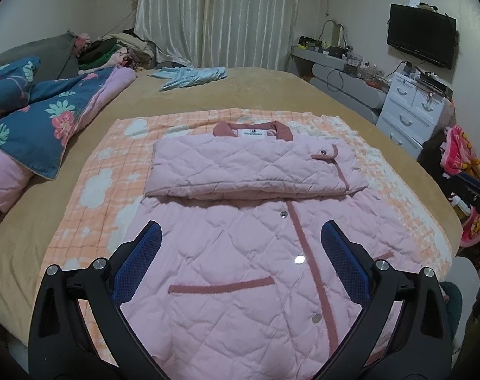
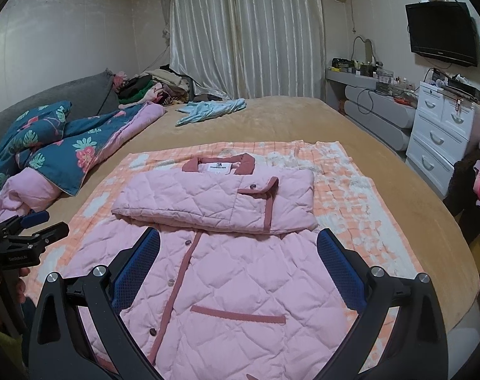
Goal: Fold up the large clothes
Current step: 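Lower both grippers toward the coat hem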
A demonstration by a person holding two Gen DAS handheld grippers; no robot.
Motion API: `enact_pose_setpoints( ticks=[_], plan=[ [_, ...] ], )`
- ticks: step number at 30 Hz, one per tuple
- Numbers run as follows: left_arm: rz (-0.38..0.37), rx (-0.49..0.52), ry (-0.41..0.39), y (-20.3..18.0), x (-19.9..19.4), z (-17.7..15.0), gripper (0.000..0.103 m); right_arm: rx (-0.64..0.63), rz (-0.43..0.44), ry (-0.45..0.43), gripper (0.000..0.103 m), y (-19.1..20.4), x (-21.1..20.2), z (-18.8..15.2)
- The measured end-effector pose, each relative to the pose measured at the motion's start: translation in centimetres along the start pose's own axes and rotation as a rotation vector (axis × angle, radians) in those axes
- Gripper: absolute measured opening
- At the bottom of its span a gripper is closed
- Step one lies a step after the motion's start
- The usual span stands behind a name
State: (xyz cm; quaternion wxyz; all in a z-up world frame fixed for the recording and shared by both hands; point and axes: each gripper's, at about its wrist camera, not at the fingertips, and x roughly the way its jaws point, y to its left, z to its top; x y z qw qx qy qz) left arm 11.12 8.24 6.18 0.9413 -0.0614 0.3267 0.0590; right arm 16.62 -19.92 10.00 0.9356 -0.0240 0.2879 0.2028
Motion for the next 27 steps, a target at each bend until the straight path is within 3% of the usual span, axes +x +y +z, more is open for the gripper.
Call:
enact_pose_setpoints(
  ticks=[27],
  plan=[
    [0.079, -0.011, 0.094, 3.1, 0.7, -6.6, 0.095, 0.024, -0.050, 0.108, 0.099, -3.5, -0.5, -6.2]
  ],
)
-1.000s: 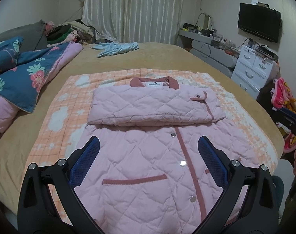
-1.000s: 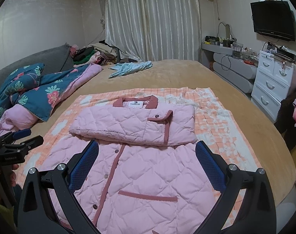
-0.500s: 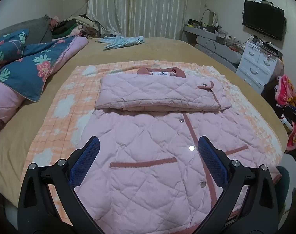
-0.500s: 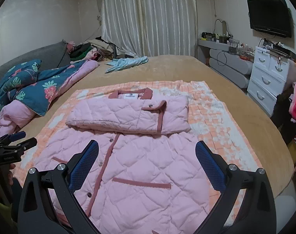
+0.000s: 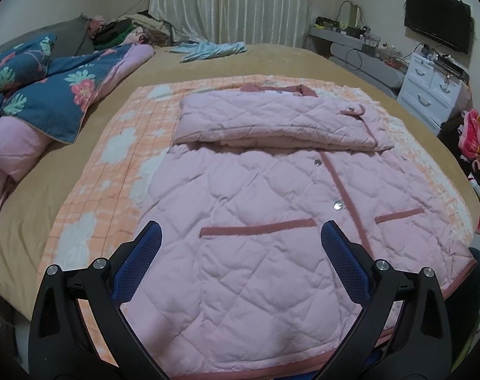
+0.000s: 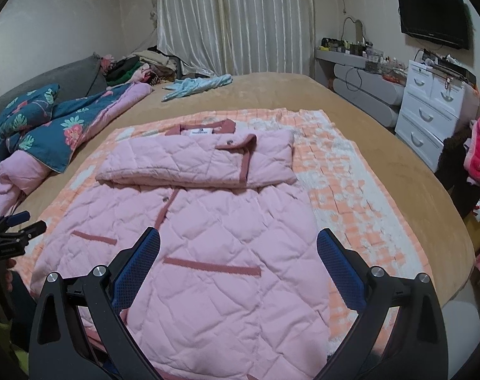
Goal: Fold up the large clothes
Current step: 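Lower both grippers toward the coat hem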
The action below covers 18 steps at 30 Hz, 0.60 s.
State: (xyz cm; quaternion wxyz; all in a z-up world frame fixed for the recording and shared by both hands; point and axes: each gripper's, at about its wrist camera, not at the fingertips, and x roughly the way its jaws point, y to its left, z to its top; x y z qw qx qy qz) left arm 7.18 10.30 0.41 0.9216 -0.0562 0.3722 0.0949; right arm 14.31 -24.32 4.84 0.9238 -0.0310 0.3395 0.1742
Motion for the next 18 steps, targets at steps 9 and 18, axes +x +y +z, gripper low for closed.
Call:
enact_pose_setpoints(
  ticks=[9, 18],
  plan=[
    [0.032, -0.018, 0.052, 1.5, 1.4, -1.8, 0.095, 0.030, -0.040, 0.063, 0.099, -2.3, 1.5, -2.3],
    [0.039, -0.026, 0.101, 2.7, 2.7, -3.3, 0.095, 0.023, -0.056, 0.118, 0.099, -3.0, 2.6, -4.3]
  ],
)
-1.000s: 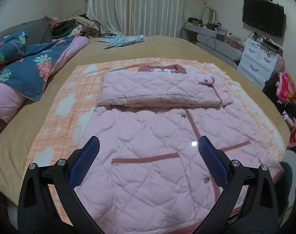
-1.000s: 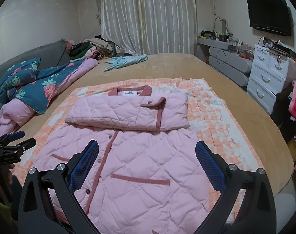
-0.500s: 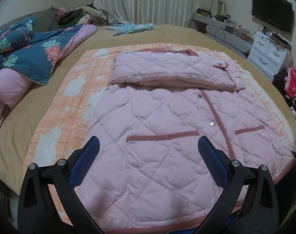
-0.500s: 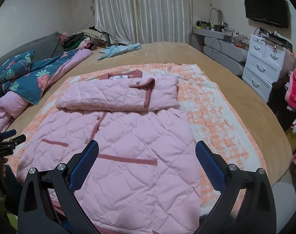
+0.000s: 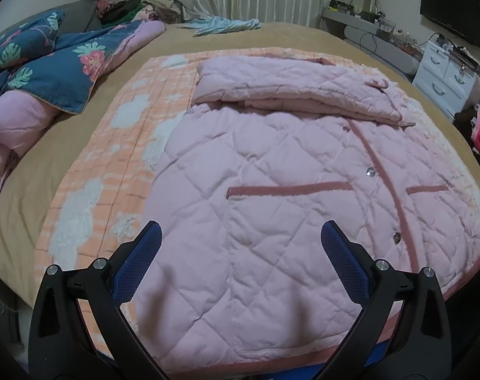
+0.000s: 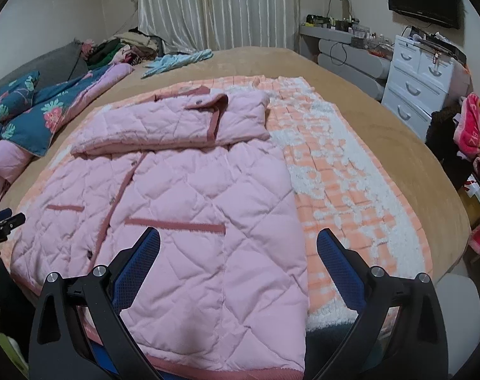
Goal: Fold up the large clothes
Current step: 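Lower both grippers toward the coat hem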
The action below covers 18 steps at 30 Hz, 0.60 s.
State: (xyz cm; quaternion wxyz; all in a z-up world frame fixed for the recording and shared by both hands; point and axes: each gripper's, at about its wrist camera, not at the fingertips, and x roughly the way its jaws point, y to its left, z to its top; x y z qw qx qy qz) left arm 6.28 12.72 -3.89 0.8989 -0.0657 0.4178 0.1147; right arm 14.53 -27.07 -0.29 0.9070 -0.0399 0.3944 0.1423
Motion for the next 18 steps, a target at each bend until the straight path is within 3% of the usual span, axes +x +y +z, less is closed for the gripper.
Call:
enact_pose_setpoints(
  ticks=[18],
  plan=[
    [0.000, -0.069, 0.091, 3.7, 1.8, -3.0, 0.095, 0.030, 0.023, 0.186, 0.099, -2.3, 3.3, -4.7]
  ],
)
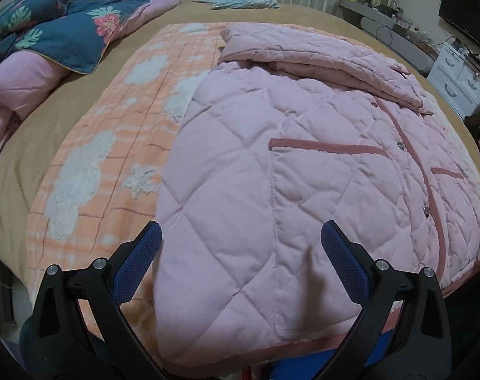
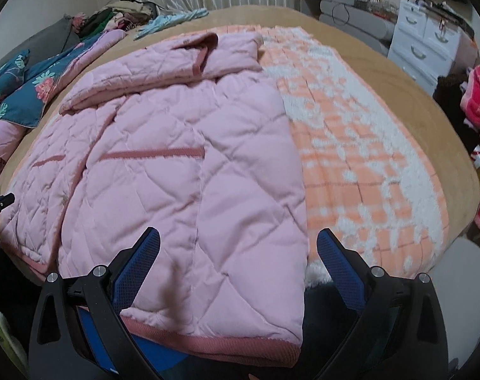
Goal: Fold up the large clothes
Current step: 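Lower both grippers toward the coat hem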
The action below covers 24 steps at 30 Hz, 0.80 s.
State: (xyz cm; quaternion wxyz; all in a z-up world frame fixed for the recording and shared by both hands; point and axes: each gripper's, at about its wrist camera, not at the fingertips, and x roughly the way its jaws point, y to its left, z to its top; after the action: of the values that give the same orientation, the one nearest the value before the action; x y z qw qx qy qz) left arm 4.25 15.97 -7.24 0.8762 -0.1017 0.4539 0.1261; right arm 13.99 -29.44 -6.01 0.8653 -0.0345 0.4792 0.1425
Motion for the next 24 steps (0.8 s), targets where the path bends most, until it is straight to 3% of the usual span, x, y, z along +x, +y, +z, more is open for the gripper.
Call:
enact_pose_setpoints(
  ticks=[10, 24],
  plan=[
    [-0.057, -0.073, 0.071, 2.3, 0.9, -1.5, 0.095, 0.085, 0.029, 0.070, 0.099, -2.0, 1.2, -1.2],
    [-0.131, -0.149, 0.171, 3.7, 2.9, -2.8, 0.095, -0.010, 0.061, 0.079, 0.098, -0.4, 1.4, -2.0]
  ],
)
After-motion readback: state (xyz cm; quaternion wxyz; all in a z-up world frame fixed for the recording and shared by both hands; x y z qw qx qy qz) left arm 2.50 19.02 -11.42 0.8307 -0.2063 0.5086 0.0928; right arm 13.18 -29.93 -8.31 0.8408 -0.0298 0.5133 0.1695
